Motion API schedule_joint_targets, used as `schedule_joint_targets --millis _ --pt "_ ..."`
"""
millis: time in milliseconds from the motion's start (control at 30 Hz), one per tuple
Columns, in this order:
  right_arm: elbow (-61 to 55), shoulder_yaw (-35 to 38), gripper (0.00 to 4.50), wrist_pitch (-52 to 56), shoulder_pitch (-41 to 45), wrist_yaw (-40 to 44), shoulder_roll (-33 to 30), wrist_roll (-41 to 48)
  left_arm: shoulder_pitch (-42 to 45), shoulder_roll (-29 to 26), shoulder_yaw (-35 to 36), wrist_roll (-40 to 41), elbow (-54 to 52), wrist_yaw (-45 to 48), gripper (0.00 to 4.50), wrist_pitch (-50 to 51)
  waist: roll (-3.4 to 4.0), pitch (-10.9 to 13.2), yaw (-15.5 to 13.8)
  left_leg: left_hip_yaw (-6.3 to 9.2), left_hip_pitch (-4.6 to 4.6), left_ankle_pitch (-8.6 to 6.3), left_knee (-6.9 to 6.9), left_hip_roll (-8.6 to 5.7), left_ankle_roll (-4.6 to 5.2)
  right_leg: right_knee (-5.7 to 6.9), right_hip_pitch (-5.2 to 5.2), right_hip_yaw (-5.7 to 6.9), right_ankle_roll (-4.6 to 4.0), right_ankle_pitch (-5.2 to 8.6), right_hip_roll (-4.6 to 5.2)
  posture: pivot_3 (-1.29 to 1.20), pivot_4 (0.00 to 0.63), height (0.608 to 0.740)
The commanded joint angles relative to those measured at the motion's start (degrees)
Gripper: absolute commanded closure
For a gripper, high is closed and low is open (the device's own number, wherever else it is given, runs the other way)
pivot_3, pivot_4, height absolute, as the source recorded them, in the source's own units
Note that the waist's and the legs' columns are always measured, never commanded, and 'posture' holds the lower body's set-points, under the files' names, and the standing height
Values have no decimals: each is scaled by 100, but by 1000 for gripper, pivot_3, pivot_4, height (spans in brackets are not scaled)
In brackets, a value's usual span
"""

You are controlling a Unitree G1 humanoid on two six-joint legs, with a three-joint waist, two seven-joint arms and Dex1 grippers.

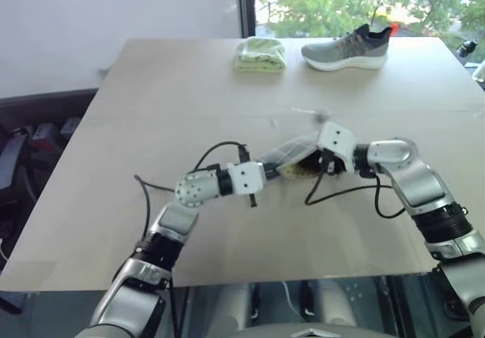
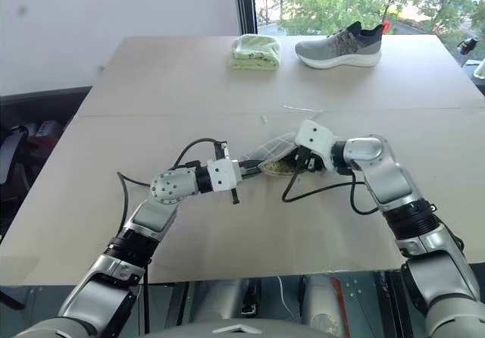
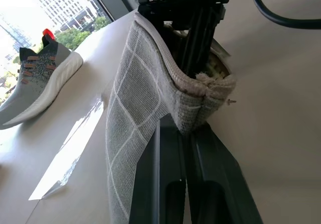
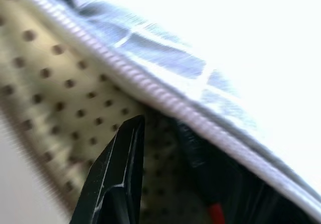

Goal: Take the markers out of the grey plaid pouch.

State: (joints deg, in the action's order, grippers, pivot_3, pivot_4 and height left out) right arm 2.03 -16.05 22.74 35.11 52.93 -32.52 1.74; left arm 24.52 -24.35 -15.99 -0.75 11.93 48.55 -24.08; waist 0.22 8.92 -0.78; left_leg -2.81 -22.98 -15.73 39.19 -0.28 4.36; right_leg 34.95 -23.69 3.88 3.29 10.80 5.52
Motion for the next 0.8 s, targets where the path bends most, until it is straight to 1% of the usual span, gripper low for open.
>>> schedule_joint_targets --millis 33,133,267,367,467,533,567,633,667,800 --pt "142 243 2496 -187 164 -282 48 -90 40 53 24 101 -184 14 4500 -17 0 0 -1 0 0 0 0 0 0 0 0 0 0 0 0 0 150 740" --pt "594 60 2496 -326 188 -237 -50 -327 61 87 28 109 -175 11 4500 -4 0 0 0 0 0 0 0 0 0 0 0 0 0 0 -1 0 150 740" --pt "1441 -450 2496 -527 277 -29 -278 -906 105 114 39 86 -136 6 4500 -20 0 0 13 -3 1 0 0 -1 0 0 0 -1 0 0 -1 0 150 740" --pt "1612 -593 2496 -325 316 255 -281 -891 115 119 51 55 -129 -20 4500 -25 -2 -2 7 -1 6 0 0 1 0 2 2 -2 0 0 -5 0 150 740" --pt "1529 -485 2496 -20 329 402 -144 -681 100 115 66 32 -138 -52 4500 -21 -3 -4 3 1 7 0 0 2 0 3 4 -1 0 0 -5 0 150 740" --pt "1445 -405 3230 151 334 478 -76 -555 86 111 74 23 -143 -77 4500 -16 -4 -4 1 1 7 0 0 3 0 2 6 -1 0 0 -4 0 150 740" --pt "1399 -393 3679 214 327 521 -73 -531 82 111 76 20 -145 -86 4500 -14 -7 -6 5 1 7 0 0 2 0 2 6 -1 0 0 -3 0 150 740" --pt "1308 -333 4287 357 302 559 -50 -481 73 108 73 13 -149 -111 4500 -9 -9 -13 9 2 9 0 0 3 0 2 7 -1 0 0 -4 0 150 740" --pt "1256 -308 4491 417 290 586 -48 -448 69 108 69 7 -146 -122 4500 -11 -9 -13 9 1 12 0 0 3 0 2 9 -1 0 0 -4 0 150 740" --pt "968 -193 4491 749 237 651 -40 -281 68 119 51 -39 -119 -164 4500 -33 -10 -13 9 2 14 -1 0 4 1 3 11 -1 -1 0 -3 0 150 740"
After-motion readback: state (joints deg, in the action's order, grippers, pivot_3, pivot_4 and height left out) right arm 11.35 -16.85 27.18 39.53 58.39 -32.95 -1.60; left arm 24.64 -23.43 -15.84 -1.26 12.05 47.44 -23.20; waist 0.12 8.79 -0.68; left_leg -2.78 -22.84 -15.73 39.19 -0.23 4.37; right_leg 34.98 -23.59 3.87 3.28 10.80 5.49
